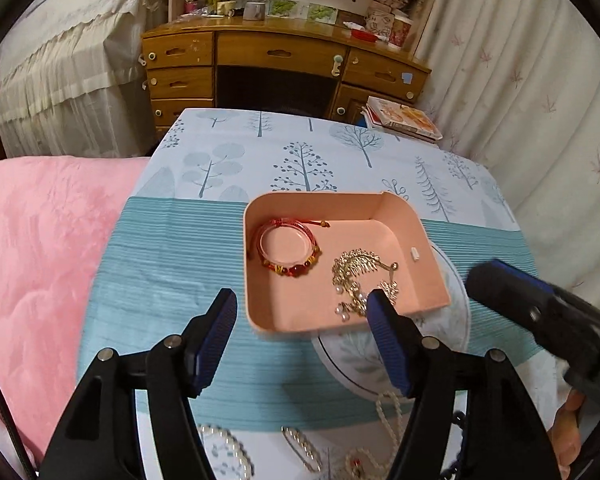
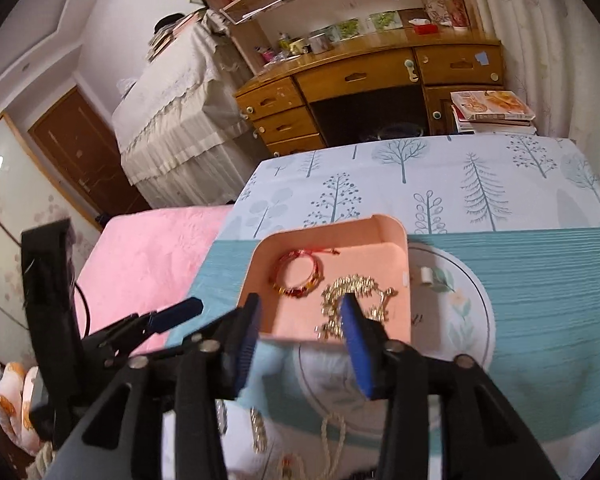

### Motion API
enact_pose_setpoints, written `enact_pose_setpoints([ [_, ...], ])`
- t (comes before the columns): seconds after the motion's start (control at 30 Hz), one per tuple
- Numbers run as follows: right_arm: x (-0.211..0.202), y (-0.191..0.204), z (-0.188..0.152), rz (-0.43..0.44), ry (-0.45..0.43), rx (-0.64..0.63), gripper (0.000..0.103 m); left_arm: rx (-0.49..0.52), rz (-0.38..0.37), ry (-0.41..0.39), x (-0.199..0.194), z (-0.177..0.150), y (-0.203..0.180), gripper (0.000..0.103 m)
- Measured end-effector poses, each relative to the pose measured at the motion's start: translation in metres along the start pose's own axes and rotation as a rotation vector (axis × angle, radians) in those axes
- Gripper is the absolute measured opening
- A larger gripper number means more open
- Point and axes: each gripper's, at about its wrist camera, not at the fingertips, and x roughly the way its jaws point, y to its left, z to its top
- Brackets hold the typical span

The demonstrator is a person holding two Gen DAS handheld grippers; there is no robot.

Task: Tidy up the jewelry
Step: 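Lift both tools out of the tray toward the remaining jewelry, then grasp the pink-strap watch with right tool while left tool grasps the pearl bracelet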

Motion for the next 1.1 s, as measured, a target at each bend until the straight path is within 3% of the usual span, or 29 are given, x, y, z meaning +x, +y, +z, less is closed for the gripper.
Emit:
enact_pose_setpoints([
  [0.1,-0.014,0.002,-0.009,-0.033,0.007,-0.019,0.062,0.006,0.016,-0.033,-0.02,-0.007,0.001,0.073],
  [0.17,-0.021,0.005,-0.015,-0.066,0.019,-0.04,0.065,0.012,0.047,-0.05,-0.034,-0.013,0.003,0.087],
  [0.33,-0.045,0.005,-0.033,-0.043,0.002,-0.044,0.065,0.006,0.03,-0.077,-0.068,-0.028,0.015,0.087],
  [0.43,-0.055,0.009,-0.044,-0.085,-0.012,-0.06,0.065,-0.017,0.01,-0.092,-0.086,-0.04,0.025,0.087],
  [0.63,-0.06,0.041,-0.08,-0.099,-0.025,-0.213,0.065,-0.004,0.053,-0.121,-0.111,-0.073,0.034,0.087],
  [0.97,-0.029,0.087,-0.138,-0.07,0.068,-0.43,0.064,0.006,0.151,-0.125,-0.118,-0.123,0.051,0.087],
  [1.1,-0.007,0.089,-0.154,-0.077,0.159,-0.449,0.06,-0.014,0.152,-0.069,-0.105,-0.139,0.065,0.087],
])
